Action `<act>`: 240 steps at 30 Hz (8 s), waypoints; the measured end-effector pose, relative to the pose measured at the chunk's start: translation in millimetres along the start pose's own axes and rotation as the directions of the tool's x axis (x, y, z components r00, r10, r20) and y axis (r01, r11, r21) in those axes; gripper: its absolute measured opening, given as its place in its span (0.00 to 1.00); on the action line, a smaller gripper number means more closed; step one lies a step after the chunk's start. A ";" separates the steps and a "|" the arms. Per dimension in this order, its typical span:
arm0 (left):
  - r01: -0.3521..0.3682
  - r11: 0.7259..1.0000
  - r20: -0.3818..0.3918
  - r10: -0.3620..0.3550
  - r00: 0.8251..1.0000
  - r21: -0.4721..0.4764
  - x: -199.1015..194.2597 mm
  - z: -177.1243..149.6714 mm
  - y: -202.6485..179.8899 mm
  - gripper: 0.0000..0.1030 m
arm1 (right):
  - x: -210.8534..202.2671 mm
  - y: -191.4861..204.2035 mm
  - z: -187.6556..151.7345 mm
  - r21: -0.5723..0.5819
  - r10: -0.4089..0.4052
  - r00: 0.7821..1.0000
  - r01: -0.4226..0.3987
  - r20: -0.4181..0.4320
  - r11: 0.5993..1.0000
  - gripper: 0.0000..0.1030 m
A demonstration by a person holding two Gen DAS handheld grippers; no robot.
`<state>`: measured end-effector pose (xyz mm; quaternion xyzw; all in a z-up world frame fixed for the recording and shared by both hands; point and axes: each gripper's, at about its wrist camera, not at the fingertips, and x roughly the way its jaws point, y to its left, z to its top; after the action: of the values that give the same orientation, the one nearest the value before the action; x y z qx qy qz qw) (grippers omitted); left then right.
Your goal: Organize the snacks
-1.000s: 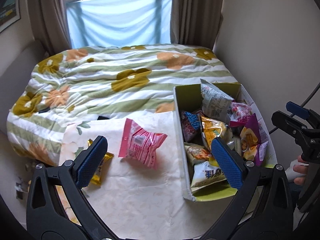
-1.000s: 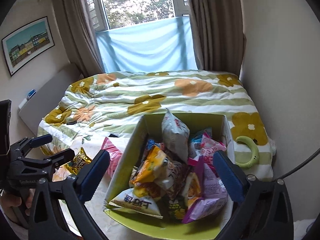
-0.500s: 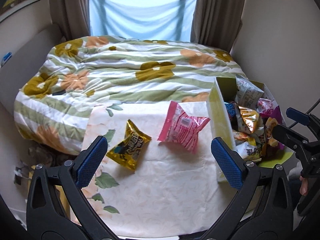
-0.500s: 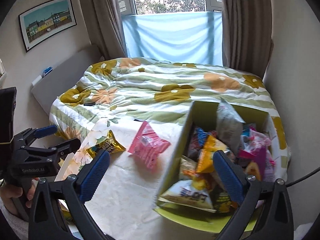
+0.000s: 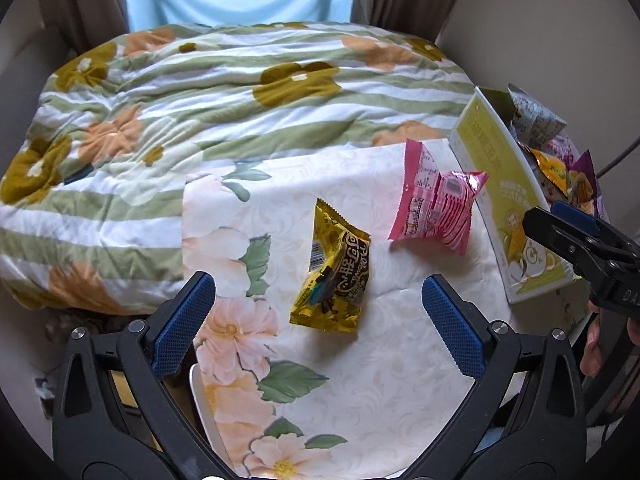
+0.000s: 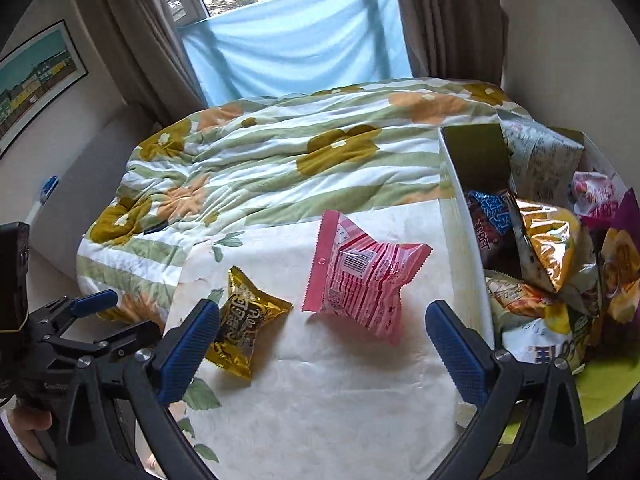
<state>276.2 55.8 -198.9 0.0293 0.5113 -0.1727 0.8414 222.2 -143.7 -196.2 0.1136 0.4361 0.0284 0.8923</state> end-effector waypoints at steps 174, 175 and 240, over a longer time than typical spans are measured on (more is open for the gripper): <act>-0.181 0.981 0.550 0.186 0.814 -0.065 -284.4 -143.8 -235.3 1.00 | -310.0 -77.5 -91.6 -0.101 -0.142 0.922 0.190 0.361 0.977 1.00; -0.181 0.981 0.549 0.187 0.814 -0.065 -284.2 -143.8 -235.1 1.00 | -309.9 -77.4 -91.7 -0.101 -0.143 0.922 0.191 0.361 0.976 1.00; -0.220 0.972 0.568 0.226 0.791 -0.081 -280.5 -140.0 -231.2 1.00 | -301.5 -80.8 -92.2 -0.100 -0.142 0.928 0.187 0.344 0.977 1.00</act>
<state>-34.1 -56.4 8.2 0.0314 0.2283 -0.0704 0.9705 -40.4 -251.0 -36.7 0.0210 0.2831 -0.0378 0.9581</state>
